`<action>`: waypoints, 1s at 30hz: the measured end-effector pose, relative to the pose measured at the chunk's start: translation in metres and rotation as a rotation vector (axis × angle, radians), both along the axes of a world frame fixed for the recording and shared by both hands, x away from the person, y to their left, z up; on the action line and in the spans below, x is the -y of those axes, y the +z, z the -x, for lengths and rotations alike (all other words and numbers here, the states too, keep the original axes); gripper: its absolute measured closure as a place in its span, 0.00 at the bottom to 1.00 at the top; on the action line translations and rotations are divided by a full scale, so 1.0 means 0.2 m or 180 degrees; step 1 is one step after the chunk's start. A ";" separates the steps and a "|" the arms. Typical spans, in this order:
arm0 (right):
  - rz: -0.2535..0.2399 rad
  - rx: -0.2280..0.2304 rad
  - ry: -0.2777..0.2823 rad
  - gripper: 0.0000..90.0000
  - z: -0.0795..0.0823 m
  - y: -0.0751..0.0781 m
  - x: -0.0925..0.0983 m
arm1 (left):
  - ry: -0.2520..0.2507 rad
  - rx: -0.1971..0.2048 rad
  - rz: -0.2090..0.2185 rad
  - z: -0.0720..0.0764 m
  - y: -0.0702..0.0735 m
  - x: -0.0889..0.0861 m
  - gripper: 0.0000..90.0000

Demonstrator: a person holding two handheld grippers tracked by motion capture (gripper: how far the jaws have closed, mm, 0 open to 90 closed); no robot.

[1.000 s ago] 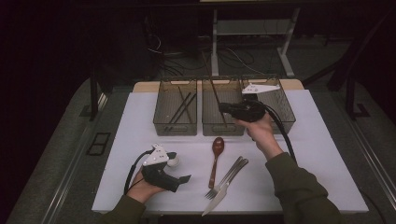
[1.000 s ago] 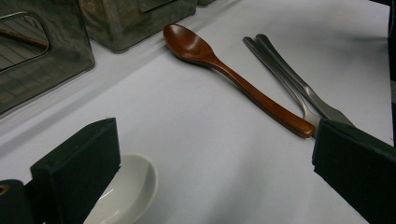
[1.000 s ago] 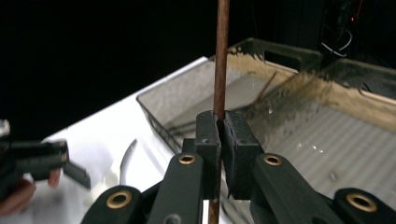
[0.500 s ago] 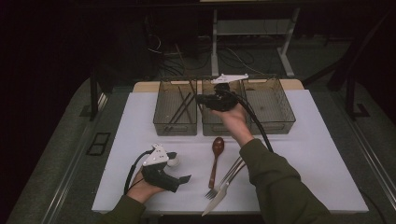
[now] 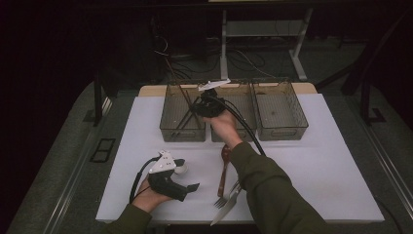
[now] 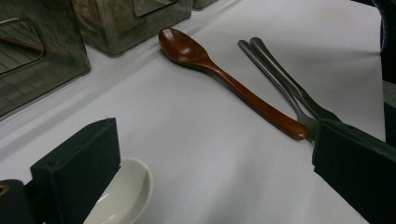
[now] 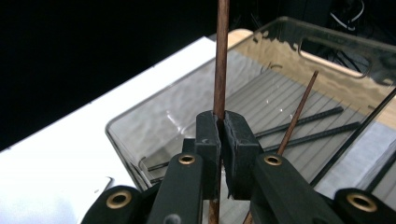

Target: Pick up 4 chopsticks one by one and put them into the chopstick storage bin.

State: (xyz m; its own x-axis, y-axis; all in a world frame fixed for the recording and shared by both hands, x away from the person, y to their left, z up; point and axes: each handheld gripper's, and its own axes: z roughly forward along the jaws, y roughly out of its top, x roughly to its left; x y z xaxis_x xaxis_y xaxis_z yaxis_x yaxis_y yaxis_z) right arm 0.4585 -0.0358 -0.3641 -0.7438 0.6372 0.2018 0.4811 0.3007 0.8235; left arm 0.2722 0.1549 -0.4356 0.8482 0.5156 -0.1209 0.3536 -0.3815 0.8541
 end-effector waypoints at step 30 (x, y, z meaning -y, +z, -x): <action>0.0356 -0.0326 -0.0038 0.58 0.01 -0.05 -0.04 | -0.0018 -0.0010 -0.0008 0.00 0.00 0.01 0.00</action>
State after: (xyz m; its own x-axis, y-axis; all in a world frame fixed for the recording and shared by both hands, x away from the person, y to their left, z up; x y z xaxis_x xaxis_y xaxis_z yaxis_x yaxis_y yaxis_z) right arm 0.4568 -0.0272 -0.3748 -0.7151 0.6687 0.2036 0.5650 0.3815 0.7316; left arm 0.2718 0.1534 -0.4361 0.8508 0.5111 -0.1222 0.3541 -0.3858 0.8519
